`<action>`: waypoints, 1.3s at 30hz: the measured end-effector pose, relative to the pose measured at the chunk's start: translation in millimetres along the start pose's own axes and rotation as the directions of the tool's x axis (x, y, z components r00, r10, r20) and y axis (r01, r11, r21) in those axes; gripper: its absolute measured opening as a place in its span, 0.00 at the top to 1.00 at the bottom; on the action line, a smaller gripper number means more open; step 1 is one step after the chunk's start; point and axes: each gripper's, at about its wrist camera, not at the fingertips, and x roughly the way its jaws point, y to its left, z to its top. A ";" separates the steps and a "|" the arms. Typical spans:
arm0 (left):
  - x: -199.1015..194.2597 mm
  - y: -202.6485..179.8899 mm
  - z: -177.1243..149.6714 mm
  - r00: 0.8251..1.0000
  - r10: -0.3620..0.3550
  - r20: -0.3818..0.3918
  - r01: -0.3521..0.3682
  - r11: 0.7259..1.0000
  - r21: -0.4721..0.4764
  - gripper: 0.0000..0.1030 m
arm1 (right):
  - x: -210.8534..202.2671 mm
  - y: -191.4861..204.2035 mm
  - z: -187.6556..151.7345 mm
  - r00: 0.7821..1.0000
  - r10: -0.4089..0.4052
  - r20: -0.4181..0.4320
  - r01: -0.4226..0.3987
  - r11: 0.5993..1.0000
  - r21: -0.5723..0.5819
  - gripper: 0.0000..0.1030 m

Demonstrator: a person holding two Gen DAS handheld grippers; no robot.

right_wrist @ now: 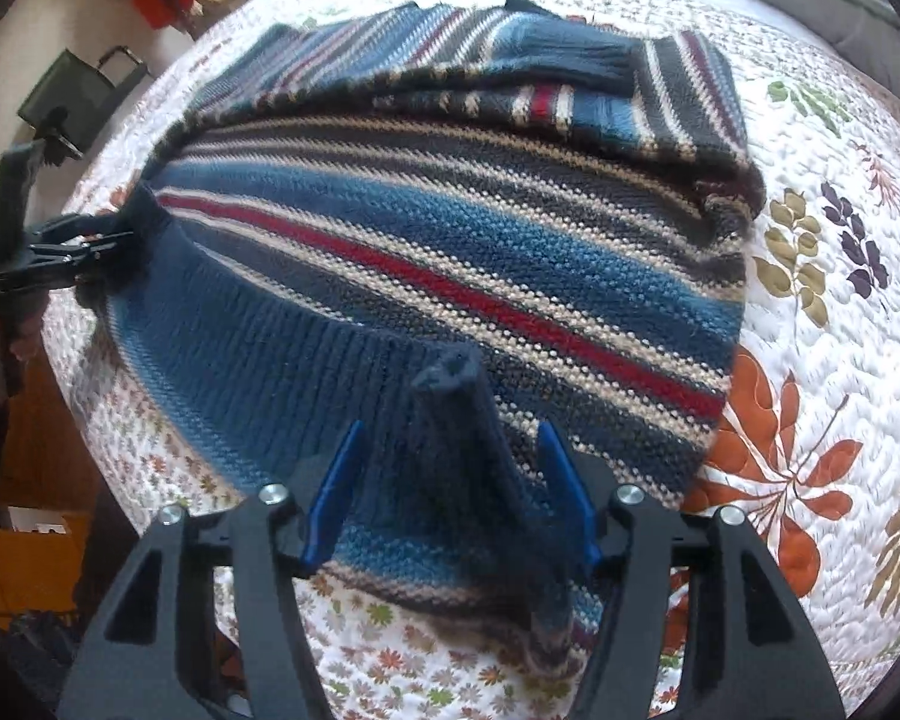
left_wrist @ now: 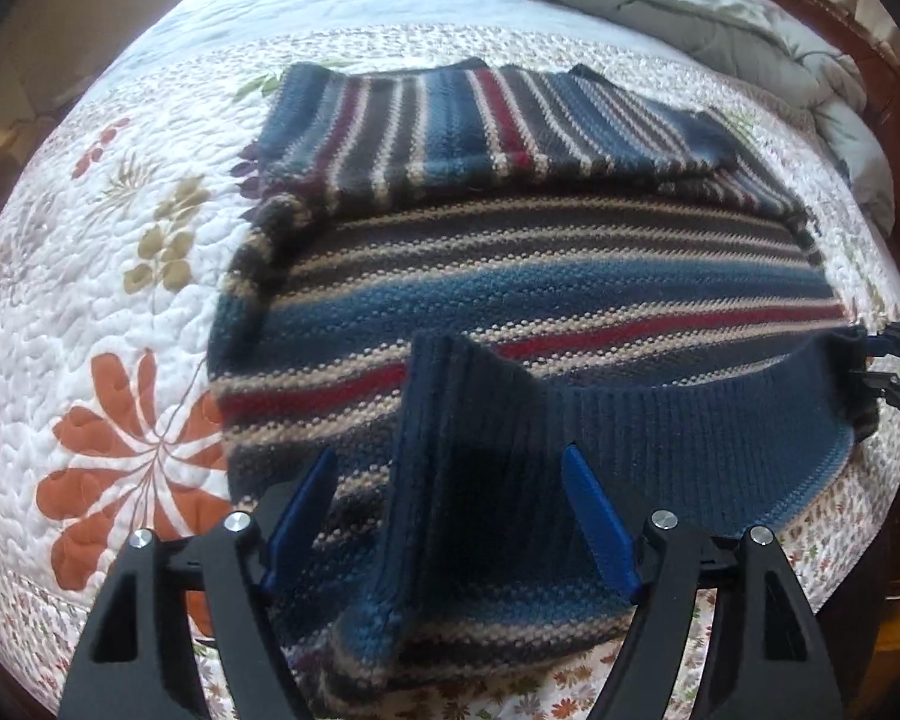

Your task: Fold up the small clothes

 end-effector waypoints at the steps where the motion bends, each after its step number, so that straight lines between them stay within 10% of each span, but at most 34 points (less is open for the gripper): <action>1: 2.7 0.6 0.1 1.000 -0.008 -0.008 0.008 1.000 -0.002 0.27 | 2.5 -0.8 -1.7 1.000 0.012 -0.006 -0.012 1.000 0.006 0.70; 7: 0.7 -4.1 -6.2 0.998 -0.065 -0.017 0.065 0.998 0.008 0.86 | -0.8 -11.7 -10.2 0.997 0.073 0.019 -0.074 0.995 0.064 0.92; 23: -53.5 24.1 47.8 0.970 -0.111 0.216 0.140 0.982 -0.123 0.89 | -65.2 -53.1 35.5 0.965 0.118 0.235 -0.155 0.977 0.148 0.92; 37: 49.1 36.2 78.5 0.999 0.004 0.038 0.002 0.989 -0.148 0.85 | 27.1 -99.8 66.4 0.991 0.095 0.099 -0.117 0.959 0.258 0.91; 39: 46.9 36.3 78.6 1.000 -0.017 0.021 0.020 0.988 -0.151 0.71 | 25.9 -98.3 65.7 0.992 0.085 0.093 -0.105 0.964 0.244 0.90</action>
